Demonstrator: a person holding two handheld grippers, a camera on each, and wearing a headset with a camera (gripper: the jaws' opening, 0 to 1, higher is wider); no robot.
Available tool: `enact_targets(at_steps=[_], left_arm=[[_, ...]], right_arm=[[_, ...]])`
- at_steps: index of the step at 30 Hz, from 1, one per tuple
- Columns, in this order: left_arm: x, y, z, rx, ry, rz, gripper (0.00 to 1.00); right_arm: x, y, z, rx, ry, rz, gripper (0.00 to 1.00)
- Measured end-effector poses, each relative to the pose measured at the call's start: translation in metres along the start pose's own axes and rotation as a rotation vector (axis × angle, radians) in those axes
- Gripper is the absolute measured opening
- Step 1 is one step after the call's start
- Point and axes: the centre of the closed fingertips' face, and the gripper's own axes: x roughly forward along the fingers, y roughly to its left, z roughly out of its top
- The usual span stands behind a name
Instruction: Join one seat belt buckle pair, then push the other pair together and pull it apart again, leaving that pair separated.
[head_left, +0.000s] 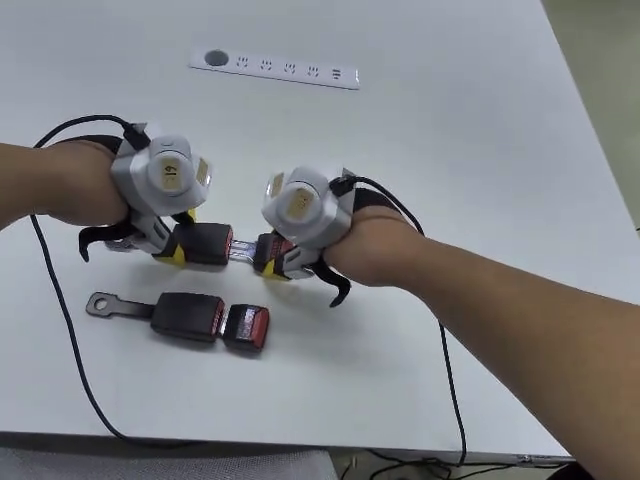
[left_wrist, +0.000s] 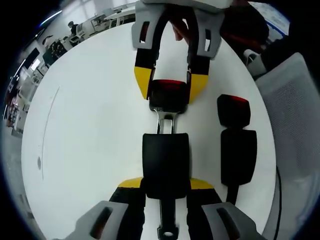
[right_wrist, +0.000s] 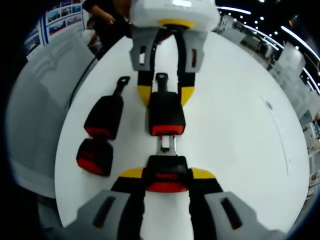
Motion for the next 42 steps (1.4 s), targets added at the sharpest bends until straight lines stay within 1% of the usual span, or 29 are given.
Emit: enact_targets(at_steps=[4,5,6,7,9,13,14,15,17,23,30,35,36,37,38,39,42], left_arm=[[0.000,0.000,0.000,0.001,-0.009,0.001,0.32],[0.000,0.000,0.001,0.003,-0.009,0.002,0.32],[0.000,0.000,0.000,0.010,-0.008,0.004,0.32],[0.000,0.000,0.000,0.004,-0.011,0.004,0.31],[0.001,0.000,0.001,0.003,-0.012,0.001,0.31],[0.001,0.000,0.002,0.013,-0.002,-0.004,0.30],[0.001,0.000,0.002,0.015,-0.002,-0.005,0.30],[0.001,0.000,0.002,0.017,0.000,-0.005,0.30],[0.001,0.000,0.001,0.018,0.000,-0.005,0.30],[0.001,0.000,0.001,0.015,-0.008,-0.005,0.31],[0.001,-0.001,0.001,0.007,-0.004,0.001,0.31],[0.001,-0.001,0.000,0.018,-0.004,-0.006,0.31],[0.001,-0.001,0.001,0.022,-0.006,-0.008,0.31],[0.000,-0.001,0.001,0.032,-0.005,-0.011,0.31],[0.000,-0.001,0.000,0.020,-0.016,-0.010,0.31],[0.000,-0.001,0.000,0.015,-0.022,-0.009,0.31],[-0.001,-0.002,0.002,0.015,-0.022,-0.008,0.31]], right_arm=[[0.004,0.000,0.007,0.006,-0.027,0.003,0.32],[0.007,0.000,0.009,0.009,-0.024,0.003,0.32],[0.006,0.000,0.008,0.007,-0.021,0.004,0.31],[0.005,-0.001,0.009,0.002,-0.033,0.008,0.31],[0.006,-0.003,0.009,0.014,-0.048,0.016,0.30],[0.008,-0.003,0.014,0.002,-0.048,0.018,0.29],[0.011,-0.003,0.018,0.003,-0.067,0.022,0.29],[0.012,-0.002,0.021,0.006,-0.071,0.025,0.29],[0.016,-0.002,0.026,-0.002,-0.064,0.020,0.29],[0.015,-0.003,0.023,0.011,-0.075,0.019,0.30],[0.012,0.000,0.021,-0.011,-0.069,0.007,0.31],[0.004,-0.002,0.007,0.000,-0.058,0.003,0.31],[0.004,0.000,0.007,0.029,-0.072,0.014,0.31],[0.005,0.001,0.006,0.029,-0.071,0.016,0.31],[0.004,0.002,0.006,0.016,-0.073,0.013,0.31],[0.005,0.001,0.006,0.020,-0.071,0.013,0.32],[0.000,0.002,-0.002,0.024,-0.059,0.023,0.32]])
